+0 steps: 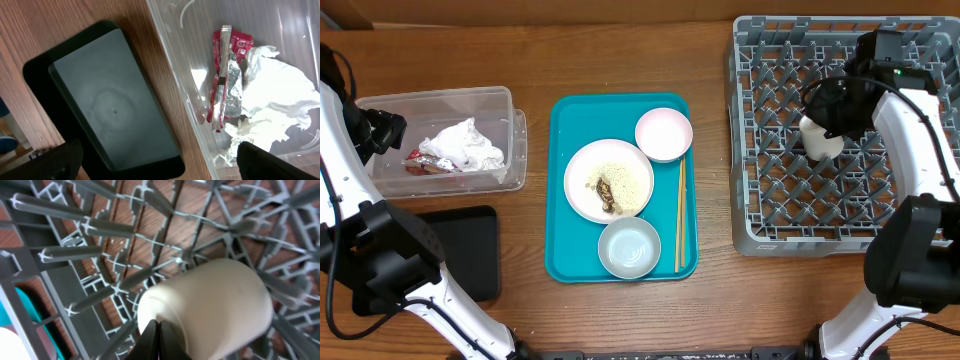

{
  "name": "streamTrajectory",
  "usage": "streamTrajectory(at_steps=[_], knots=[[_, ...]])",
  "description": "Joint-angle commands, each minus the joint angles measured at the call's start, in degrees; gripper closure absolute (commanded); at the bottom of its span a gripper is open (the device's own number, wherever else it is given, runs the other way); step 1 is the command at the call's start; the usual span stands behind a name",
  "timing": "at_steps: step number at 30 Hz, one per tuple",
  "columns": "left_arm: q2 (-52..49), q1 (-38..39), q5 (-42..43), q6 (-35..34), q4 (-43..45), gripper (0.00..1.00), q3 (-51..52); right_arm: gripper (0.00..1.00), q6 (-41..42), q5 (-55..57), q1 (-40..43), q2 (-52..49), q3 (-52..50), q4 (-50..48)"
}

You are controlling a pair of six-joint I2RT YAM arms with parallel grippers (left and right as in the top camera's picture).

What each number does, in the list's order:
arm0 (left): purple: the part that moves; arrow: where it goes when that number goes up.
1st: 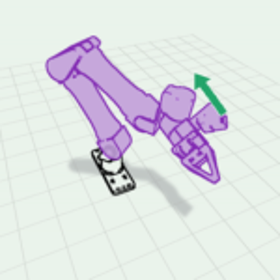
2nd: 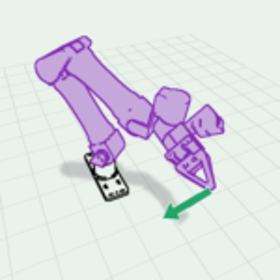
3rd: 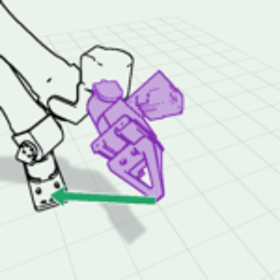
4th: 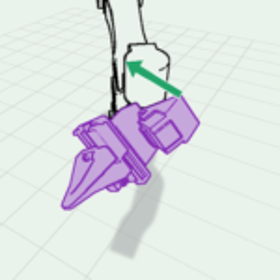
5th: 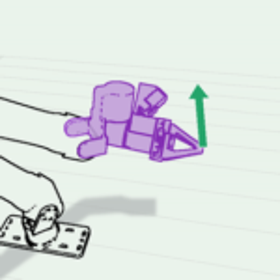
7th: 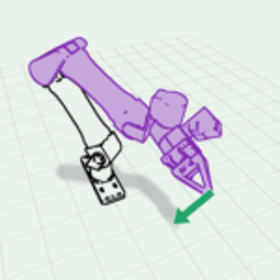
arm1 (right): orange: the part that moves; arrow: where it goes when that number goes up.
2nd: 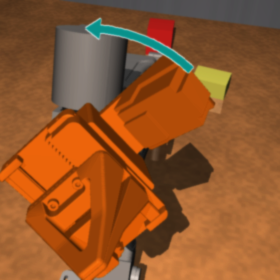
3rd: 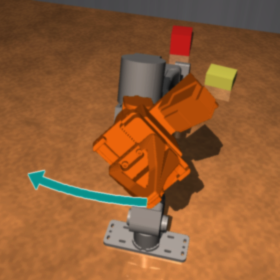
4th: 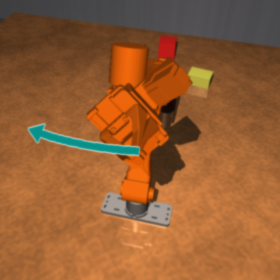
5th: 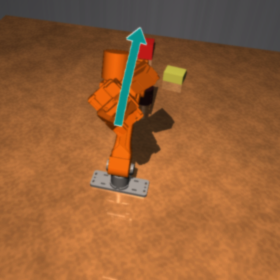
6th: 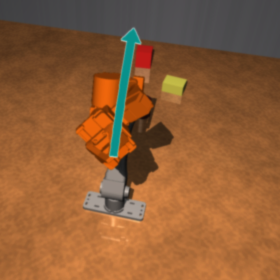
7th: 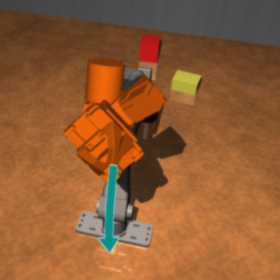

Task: Sort waste into correct bins and load items into the dishwasher
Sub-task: 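Lower the white cup upright into the rack and open the right gripper, then move the right gripper back to the pink bowl on the tray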

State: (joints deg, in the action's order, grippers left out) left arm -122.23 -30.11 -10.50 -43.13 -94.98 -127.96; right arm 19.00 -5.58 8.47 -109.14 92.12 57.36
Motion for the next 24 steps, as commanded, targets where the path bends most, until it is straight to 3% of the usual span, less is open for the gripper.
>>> streamTrajectory(at_steps=[1, 8, 15, 18, 20, 22, 24], knots=[[2.25, 0.13, 0.02, -0.61, -0.07, 0.0, -0.07, 0.96, 2.16, 10.73, 0.66, 0.17, 3.48, 3.85], [2.25, 0.13, 0.02, -0.61, -0.07, 0.0, -0.07, 0.96, 2.29, 17.31, 0.66, 0.59, 9.94, 11.76], [2.25, 0.13, 0.02, -0.61, -0.04, 0.0, -0.07, 0.96, 3.93, 12.13, 0.11, 2.34, 10.91, 13.51], [2.25, 0.13, 0.02, -0.61, -0.04, 0.0, -0.07, 0.96, 0.87, -0.09, -0.9, 3.54, 10.93, 13.11], [2.25, 0.13, 0.02, -0.63, -0.07, 0.0, -0.07, 0.95, -7.96, -14.36, -2.19, 3.74, 10.93, 12.94], [2.25, 0.13, 0.02, -0.61, -0.04, 0.0, -0.07, 0.86, -15.3, -27.3, -4.02, 3.69, 10.91, 13.25], [2.25, 0.13, 0.02, -0.61, -0.07, 0.0, -0.07, 0.65, -18.45, -33.07, -6.64, 3.65, 10.86, 13.0]])
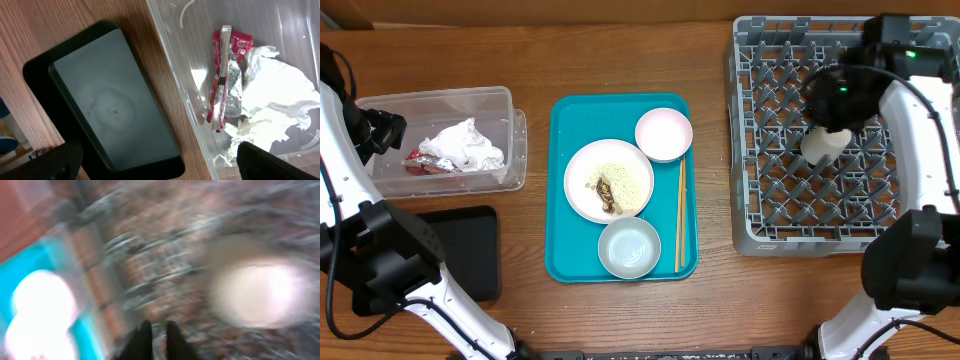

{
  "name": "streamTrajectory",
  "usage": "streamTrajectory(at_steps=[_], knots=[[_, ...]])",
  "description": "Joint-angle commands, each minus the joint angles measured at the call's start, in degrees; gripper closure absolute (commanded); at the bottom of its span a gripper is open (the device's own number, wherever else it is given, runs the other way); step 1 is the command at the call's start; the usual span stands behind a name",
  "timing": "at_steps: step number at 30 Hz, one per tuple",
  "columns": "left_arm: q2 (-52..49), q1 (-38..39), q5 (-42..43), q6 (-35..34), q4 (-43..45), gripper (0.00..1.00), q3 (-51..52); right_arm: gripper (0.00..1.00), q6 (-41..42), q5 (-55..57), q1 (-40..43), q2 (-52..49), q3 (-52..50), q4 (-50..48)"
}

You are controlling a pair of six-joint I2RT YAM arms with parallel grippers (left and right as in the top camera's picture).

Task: Sort waste into correct bins and load items into the dishwasher
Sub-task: 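Move the right gripper back to the pink bowl on the tray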

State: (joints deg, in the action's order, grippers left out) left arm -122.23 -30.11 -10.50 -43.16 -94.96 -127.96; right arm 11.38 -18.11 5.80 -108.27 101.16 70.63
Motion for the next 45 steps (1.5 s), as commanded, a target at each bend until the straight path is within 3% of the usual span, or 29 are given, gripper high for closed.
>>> streamTrajectory(at_steps=[1, 2, 3, 4, 5, 11, 14, 23, 34, 39, 45], knots=[[2.25, 0.13, 0.02, -0.59, -0.07, 0.0, -0.07, 0.53, -10.78, -20.31, -5.7, 2.78, 1.81, -0.9], [2.25, 0.13, 0.02, -0.59, -0.09, 0.0, -0.07, 0.41, -10.75, -19.56, -7.21, 2.78, 1.81, -1.62], [2.25, 0.13, 0.02, -0.59, -0.09, 0.0, -0.07, 0.19, -10.73, -18.23, -9.16, 2.78, 1.81, -2.75], [2.25, 0.13, 0.02, -0.59, -0.07, 0.0, -0.07, 0.06, -10.62, -16.48, -10.91, 2.75, 1.81, -3.96], [2.25, 0.13, 0.02, -0.59, -0.07, 0.0, -0.07, 0.04, -9.51, -13.55, -12.96, 2.73, 1.81, -5.6], [2.25, 0.13, 0.02, -0.61, -0.09, 0.0, -0.07, 0.06, 5.86, 8.72, -24.7, 2.03, 1.11, -16.87], [2.25, 0.15, 0.02, -0.61, -0.07, 0.0, -0.07, 0.2, 9.38, 16.83, -29.79, -0.04, 1.11, -22.12], [2.25, 0.13, 0.04, -0.61, -0.07, 0.0, -0.07, 0.25, 16.17, 19.34, -36.85, -11.93, 1.11, -32.63], [2.25, 0.13, 0.02, -0.61, -0.07, 0.0, -0.07, 0.28, 21.92, 28.39, -40.76, -19.45, 1.11, -34.21], [2.25, 0.13, 0.02, -0.61, -0.09, 0.0, -0.07, 0.44, 21.97, 28.72, -41.77, -20.17, 1.11, -34.42], [2.25, 0.13, 0.02, -0.59, -0.07, 0.0, -0.07, 0.46, 24.94, 31.95, -42.86, -21.31, 1.11, -34.12]])
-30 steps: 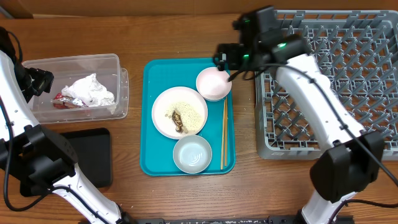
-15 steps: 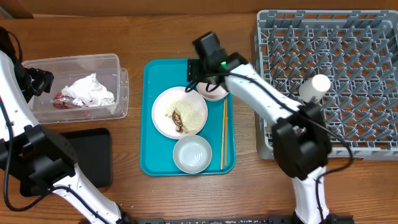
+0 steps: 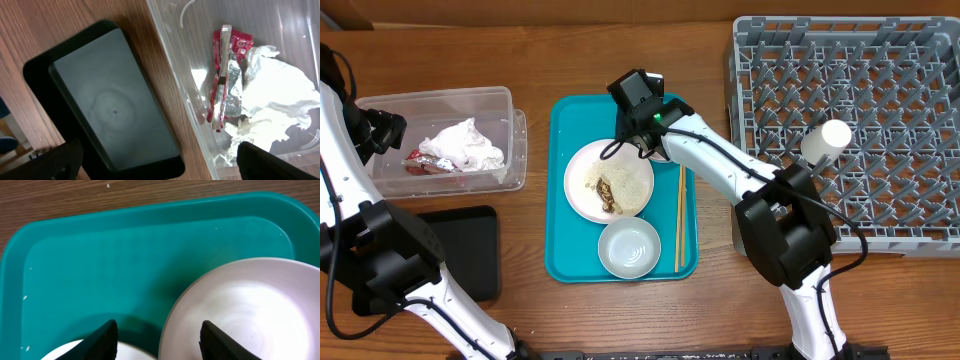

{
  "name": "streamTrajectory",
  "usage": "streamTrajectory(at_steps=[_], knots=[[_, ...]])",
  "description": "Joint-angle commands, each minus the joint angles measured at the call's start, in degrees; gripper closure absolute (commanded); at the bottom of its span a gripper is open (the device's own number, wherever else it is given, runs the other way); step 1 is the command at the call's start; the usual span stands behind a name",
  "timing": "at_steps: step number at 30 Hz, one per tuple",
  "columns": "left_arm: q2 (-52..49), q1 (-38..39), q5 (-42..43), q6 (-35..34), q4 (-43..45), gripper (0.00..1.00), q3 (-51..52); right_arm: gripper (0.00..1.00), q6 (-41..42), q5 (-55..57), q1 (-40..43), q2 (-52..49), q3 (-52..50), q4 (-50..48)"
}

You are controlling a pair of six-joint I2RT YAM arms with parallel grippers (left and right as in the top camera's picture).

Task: Sort waste into correct bins and load items into the dishwasher
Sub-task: 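Move the right gripper back to the pink bowl on the tray, then grasp the rim of the pink bowl with the right gripper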

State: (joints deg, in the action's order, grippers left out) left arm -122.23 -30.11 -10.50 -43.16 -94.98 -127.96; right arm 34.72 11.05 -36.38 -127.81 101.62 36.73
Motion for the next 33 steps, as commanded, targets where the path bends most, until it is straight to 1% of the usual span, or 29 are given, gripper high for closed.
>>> streamTrajectory(at_steps=[1, 6, 10, 11, 14, 15, 22, 28, 33], knots=[[2.25, 0.13, 0.02, -0.61, -0.04, 0.0, -0.07, 0.46, 1.62, 3.1, -0.68, -2.12, 0.66, -0.24], [2.25, 0.13, 0.02, -0.59, -0.04, 0.0, -0.07, 0.46, 1.55, 3.5, -0.68, -3.5, 0.66, -0.17], [2.25, 0.13, 0.02, -0.61, -0.07, 0.0, -0.07, 0.51, 1.53, 3.5, -0.68, -3.34, 1.25, -0.13], [2.25, 0.13, 0.02, -0.59, -0.07, 0.0, -0.07, 0.54, 1.53, 3.48, -0.68, -3.34, 1.51, 0.02], [2.25, 0.13, 0.02, -0.59, -0.04, 0.0, -0.07, 0.72, 1.53, 3.5, -0.68, -3.19, 2.54, 1.05], [2.25, 0.13, 0.02, -0.59, -0.04, 0.0, -0.07, 0.76, 1.53, 3.5, -0.68, -3.08, 2.99, 1.51], [2.25, 0.13, 0.02, -0.61, -0.04, 0.0, -0.07, 0.96, 1.29, 3.5, -0.61, -1.55, 7.34, 5.75], [2.25, 0.13, 0.02, -0.59, -0.04, 0.0, -0.07, 0.96, -0.2, 3.5, 0.94, 1.99, 13.51, 11.54], [2.25, 0.13, 0.02, -0.61, -0.04, 0.0, -0.07, 0.96, -0.26, 3.19, 5.51, 7.23, 19.12, 16.85]])
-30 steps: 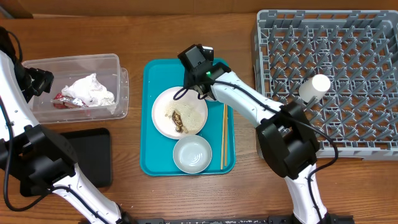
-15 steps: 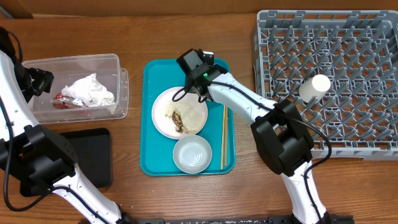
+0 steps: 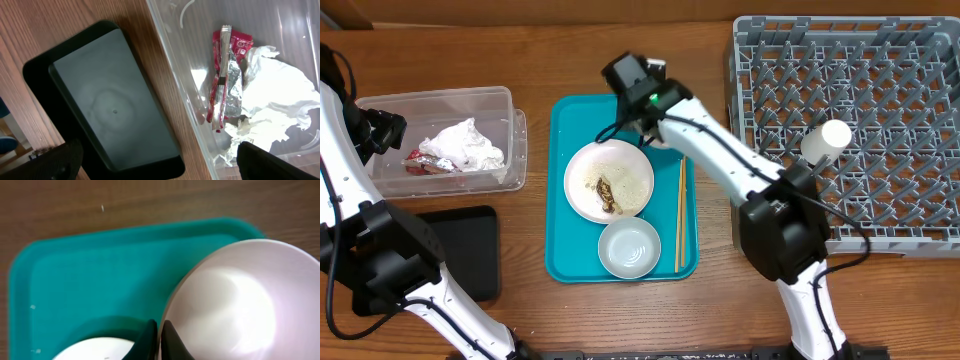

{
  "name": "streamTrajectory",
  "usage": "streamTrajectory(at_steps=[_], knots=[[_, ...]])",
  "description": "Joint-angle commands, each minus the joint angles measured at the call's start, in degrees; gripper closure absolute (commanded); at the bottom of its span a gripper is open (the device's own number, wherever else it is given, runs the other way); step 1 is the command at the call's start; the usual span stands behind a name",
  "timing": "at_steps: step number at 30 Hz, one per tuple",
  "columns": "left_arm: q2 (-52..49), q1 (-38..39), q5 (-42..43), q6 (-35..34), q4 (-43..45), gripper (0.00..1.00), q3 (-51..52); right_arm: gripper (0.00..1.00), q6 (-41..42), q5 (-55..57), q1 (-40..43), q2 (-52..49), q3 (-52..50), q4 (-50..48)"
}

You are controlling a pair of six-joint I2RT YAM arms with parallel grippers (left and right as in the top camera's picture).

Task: Sort waste into correct bins and load items into the dishwasher
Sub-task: 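Grasp the rim of the pink bowl with the right gripper, then carry the pink bowl right over the dish rack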

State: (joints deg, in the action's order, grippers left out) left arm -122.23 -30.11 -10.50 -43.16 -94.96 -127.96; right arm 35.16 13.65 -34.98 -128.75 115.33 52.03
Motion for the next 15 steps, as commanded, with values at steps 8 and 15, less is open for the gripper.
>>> streamTrajectory(at_steps=[8, 15], knots=[[2.25, 0.13, 0.02, -0.61, -0.07, 0.0, -0.07, 0.96, -11.41, -12.63, 24.98, 19.63, 8.15, 7.45], [2.25, 0.13, 0.02, -0.61, -0.07, 0.0, -0.07, 0.96, -23.21, -55.87, 53.09, 18.23, 6.21, 8.96]])
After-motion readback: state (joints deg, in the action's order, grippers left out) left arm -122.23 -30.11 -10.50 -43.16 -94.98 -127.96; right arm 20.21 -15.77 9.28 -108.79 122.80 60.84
